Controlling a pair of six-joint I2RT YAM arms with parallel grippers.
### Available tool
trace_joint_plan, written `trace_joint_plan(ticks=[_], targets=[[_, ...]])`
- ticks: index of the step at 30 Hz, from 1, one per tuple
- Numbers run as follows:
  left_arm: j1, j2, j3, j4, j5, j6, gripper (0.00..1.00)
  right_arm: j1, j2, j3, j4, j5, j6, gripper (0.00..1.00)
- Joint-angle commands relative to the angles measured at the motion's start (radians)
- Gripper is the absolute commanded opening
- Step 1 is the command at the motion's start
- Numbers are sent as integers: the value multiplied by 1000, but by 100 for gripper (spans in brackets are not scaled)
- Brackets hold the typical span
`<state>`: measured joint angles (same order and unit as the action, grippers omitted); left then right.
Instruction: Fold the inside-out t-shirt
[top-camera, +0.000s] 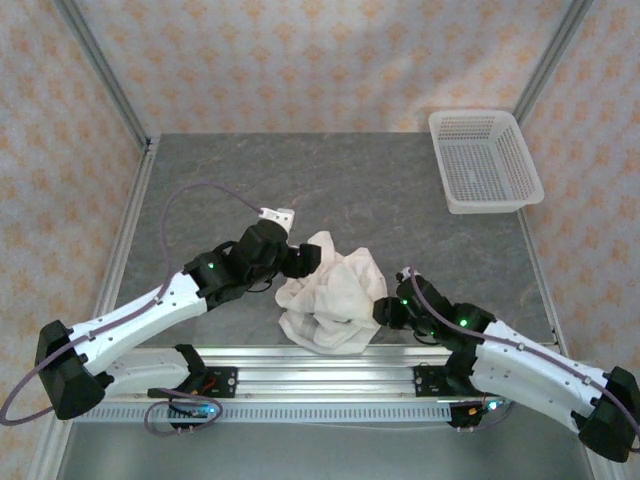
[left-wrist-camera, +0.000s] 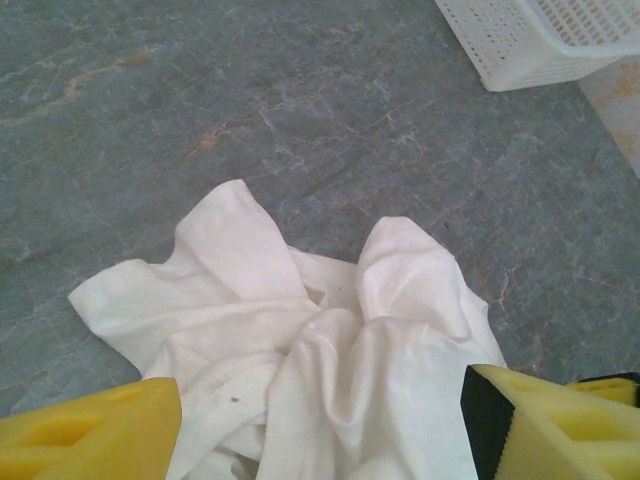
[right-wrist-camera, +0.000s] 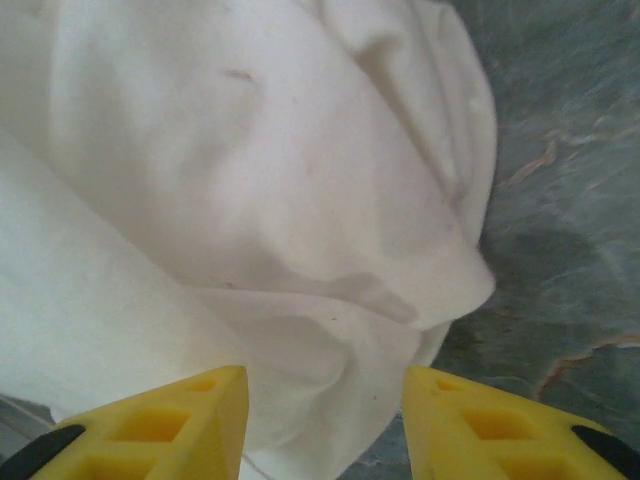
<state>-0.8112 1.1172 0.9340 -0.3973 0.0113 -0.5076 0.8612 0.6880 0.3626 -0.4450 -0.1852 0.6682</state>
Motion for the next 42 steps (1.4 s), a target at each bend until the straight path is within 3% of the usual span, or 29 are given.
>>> trace_joint_plan(ticks=[1,10,15,19,23,27,31,34,36,37,38,39,40,41,42], targets=[[0,9,4,17,23,-19,75,-1,-11,-65,197,-60,140,49],[0,23,8,23,32,-13,75,-1,-33,-132,189,-100,164,57],[-1,26,4,25,24,-21,75,-1,-42,-128,87,-63,170,54],[13,54,11,13,38,-21,75,-1,-67,-158,158,-81,172,32],[58,189,84,-61,103,-102,75,-1,-64,-178,300,-92,174,0],[108,351,165,-145,59,-198,76,-1,-75,-114,220,-82,102,0],[166,518,194,-83,169,-203,72,-1,-126,-80,135,-84,70,0],[167,615,228,-68,184,-216,69,-1,-178,-67,102,-81,70,0],[167,660,234,-30,195,-245,63,-1,-210,-62,66,-45,72,0],[168,684,243,-15,213,-262,55,-1,-223,-62,52,-22,77,0],[170,704,253,-5,231,-274,46,-1,-232,-65,47,-6,83,0],[171,720,262,2,245,-287,30,-1,-237,-62,45,2,85,0],[175,719,264,9,250,-300,8,-1,-241,-52,43,12,85,0],[183,709,260,12,245,-305,0,-1,-245,-37,36,26,88,0],[199,685,254,15,236,-305,0,-1,-248,-13,27,44,88,0]])
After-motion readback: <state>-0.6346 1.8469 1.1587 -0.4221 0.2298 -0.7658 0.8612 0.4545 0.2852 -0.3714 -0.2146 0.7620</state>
